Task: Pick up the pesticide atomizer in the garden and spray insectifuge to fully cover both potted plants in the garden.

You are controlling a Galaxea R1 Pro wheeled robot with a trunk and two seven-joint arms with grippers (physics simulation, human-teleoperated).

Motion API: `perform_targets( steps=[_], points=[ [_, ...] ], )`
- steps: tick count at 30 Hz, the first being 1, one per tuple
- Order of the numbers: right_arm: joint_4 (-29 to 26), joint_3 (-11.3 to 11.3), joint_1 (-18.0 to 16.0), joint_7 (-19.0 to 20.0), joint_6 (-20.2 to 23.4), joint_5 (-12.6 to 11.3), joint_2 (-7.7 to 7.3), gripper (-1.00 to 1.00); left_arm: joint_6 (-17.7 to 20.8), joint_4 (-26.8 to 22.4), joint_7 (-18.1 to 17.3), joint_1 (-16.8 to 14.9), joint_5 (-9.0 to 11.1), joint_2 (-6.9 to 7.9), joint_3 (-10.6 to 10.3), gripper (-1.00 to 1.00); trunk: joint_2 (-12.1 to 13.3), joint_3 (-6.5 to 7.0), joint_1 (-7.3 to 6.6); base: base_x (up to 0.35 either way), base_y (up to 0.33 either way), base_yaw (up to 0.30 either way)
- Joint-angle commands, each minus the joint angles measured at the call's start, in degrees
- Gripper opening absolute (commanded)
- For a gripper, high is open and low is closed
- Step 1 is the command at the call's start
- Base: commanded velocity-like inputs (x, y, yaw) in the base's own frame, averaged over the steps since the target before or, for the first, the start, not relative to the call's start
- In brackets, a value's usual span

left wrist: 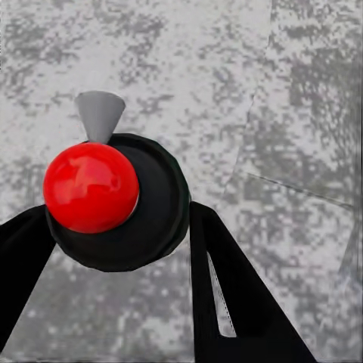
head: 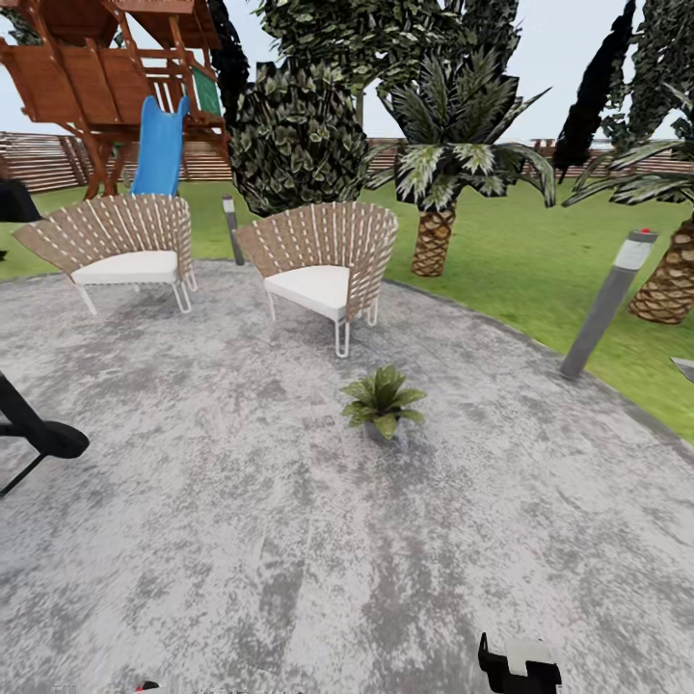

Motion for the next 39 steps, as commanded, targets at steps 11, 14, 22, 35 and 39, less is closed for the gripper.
perform_targets(
  steps=[11, 14, 22, 35, 39],
  points=[
    [0.0, -0.5, 0.0, -0.2, -0.1, 0.6, 0.00, 1.00, -0.1, 0.1, -0.5, 0.0, -0.2, -0.01, 0.5, -1.00, 0.0, 0.19, -0.01, -0.084, -0.147, 0.275],
    [0.0, -0.4, 0.0, -0.2, -0.1, 0.6, 0.00, 1.00, -0.1, 0.1, -0.5, 0.0, -0.2, -0.01, 0.5, -1.00, 0.0, 0.29, -0.01, -0.004, -0.003, 0.275],
    [0.0, -0.4, 0.0, -0.2, -0.1, 0.6, 0.00, 1.00, 0.1, 0.1, -0.3, 0.0, -0.2, -0.10, 0.7, -1.00, 0.0, 0.54, -0.01, 0.000, 0.000, 0.275],
    [0.0, -0.4, 0.0, -0.2, -0.1, 0.6, 0.00, 1.00, -0.1, 0.0, 7.3, 0.0, -0.3, -0.34, 1.6, -1.00, 0.0, 0.96, -0.01, 0.000, 0.000, 0.275],
    [0.0, -0.4, 0.0, -0.2, -0.1, 0.6, 0.00, 1.00, -0.1, 0.1, 6.8, 0.0, -0.6, -0.35, 1.1, -1.00, 0.0, 1.09, -0.01, 0.000, 0.000, 0.275]
  ],
)
